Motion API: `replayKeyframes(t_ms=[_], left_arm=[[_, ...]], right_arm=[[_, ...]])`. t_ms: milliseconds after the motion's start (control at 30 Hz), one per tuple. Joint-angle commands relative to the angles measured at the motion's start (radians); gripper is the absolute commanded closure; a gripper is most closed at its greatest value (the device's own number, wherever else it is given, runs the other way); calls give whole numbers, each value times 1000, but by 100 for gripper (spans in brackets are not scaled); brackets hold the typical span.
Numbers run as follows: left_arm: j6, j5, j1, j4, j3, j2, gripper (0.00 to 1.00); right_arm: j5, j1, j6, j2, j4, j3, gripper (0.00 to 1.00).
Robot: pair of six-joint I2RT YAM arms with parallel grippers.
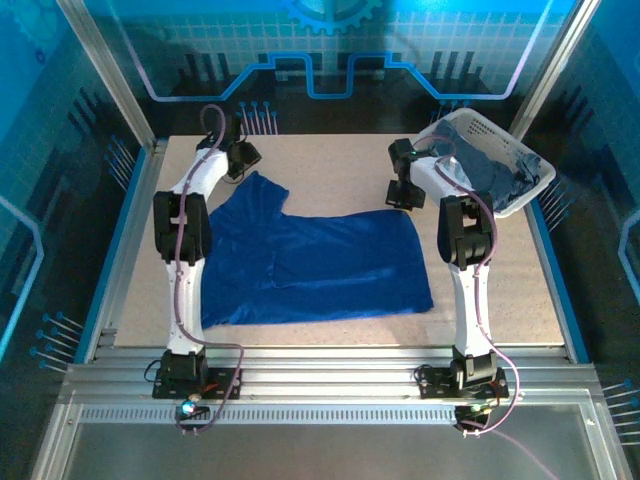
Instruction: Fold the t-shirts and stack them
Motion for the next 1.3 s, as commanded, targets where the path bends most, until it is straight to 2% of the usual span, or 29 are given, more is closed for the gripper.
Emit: replayKeyframes(t_ms=[0, 167, 367, 700, 767, 900, 1000, 1167, 1267], left_arm=[[31, -60, 2, -156, 118, 80, 45], [84, -67, -10, -197, 221, 156, 45], [112, -86, -24, -329, 363, 253, 46], [168, -80, -39, -347, 366, 265, 55], [180, -83, -45, -351, 359, 264, 60], [176, -98, -47, -356, 342, 254, 85], [171, -132, -49, -362, 343, 240, 100], [182, -197, -52, -340, 312, 138, 100], [165, -193, -53, -252, 148, -19, 100]], right_arm=[[23, 5, -14, 5, -53, 10, 98], [7, 11, -7, -3, -47, 8, 99], [-11, 11, -2, -10, -34, -8, 99], [-23, 12, -2, -12, -28, -16, 99], [-25, 9, -2, -8, -31, -11, 99], [-29, 10, -3, -7, -30, -9, 99], [-30, 9, -4, -7, -29, -11, 100], [-35, 9, -17, -18, -5, -31, 100], [-34, 9, -30, -66, 4, -38, 100]])
